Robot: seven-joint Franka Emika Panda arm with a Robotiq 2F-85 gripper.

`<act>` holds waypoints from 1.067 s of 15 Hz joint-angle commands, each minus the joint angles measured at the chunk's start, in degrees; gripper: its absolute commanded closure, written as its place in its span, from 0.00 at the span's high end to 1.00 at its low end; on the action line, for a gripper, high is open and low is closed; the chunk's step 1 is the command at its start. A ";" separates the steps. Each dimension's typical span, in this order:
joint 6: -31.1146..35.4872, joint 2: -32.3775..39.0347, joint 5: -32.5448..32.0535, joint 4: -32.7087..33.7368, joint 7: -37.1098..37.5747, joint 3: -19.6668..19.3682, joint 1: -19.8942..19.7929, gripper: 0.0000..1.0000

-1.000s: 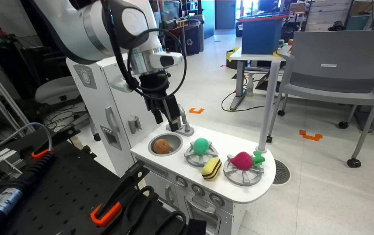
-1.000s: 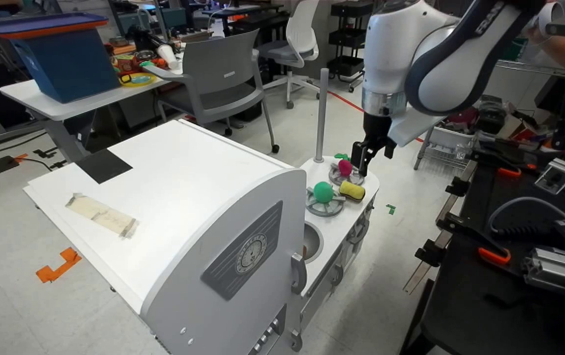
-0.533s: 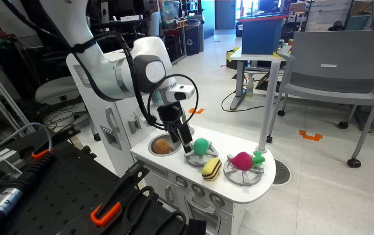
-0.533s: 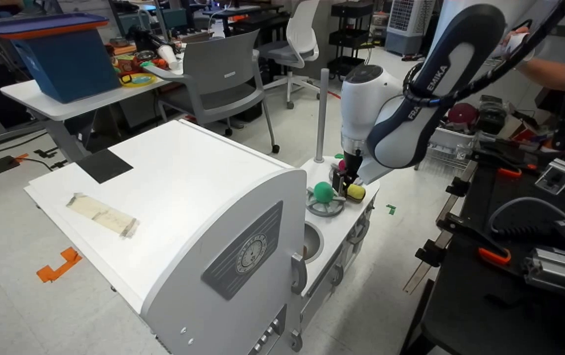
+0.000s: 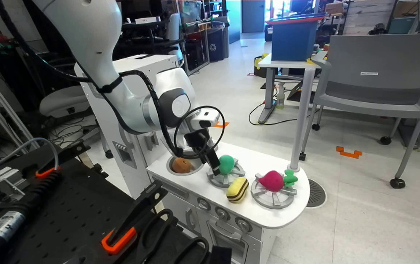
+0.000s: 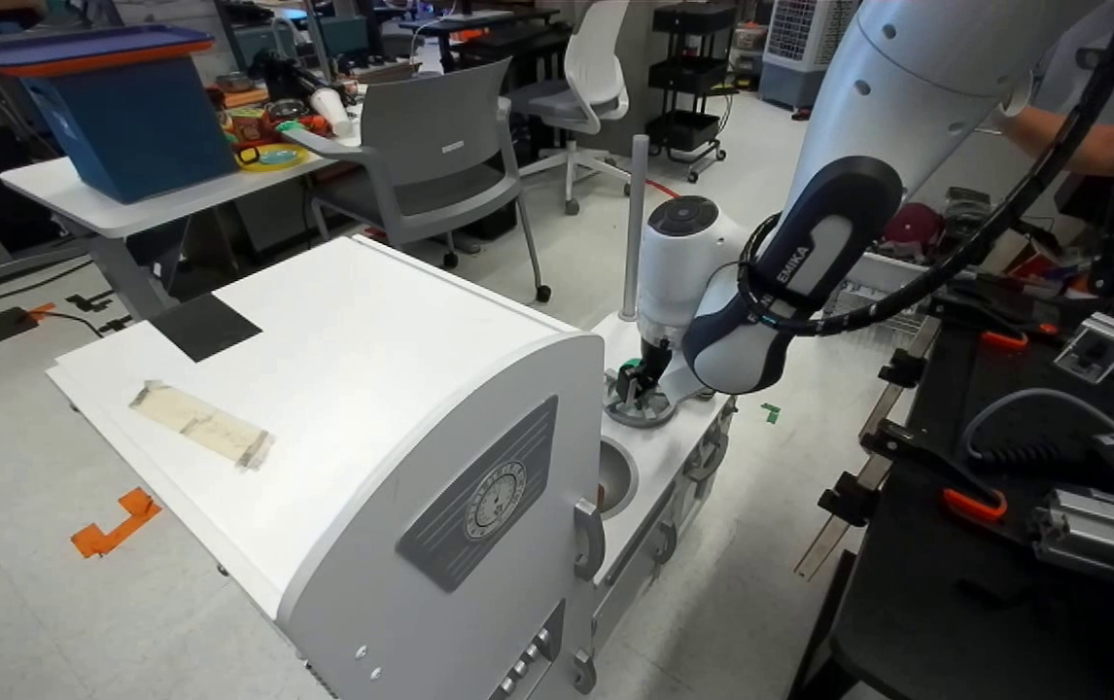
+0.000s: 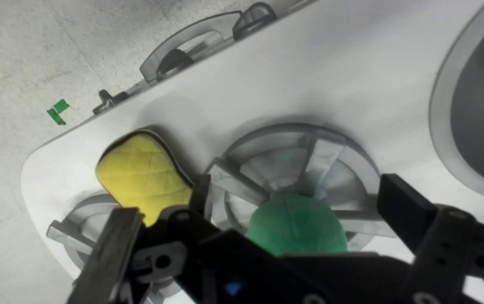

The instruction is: Remove the green plush toy from the left plate on the stove and put it on the counter

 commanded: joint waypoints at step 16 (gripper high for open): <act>0.32 12.14 0.97 15.35 9.43 -9.39 4.73 0.21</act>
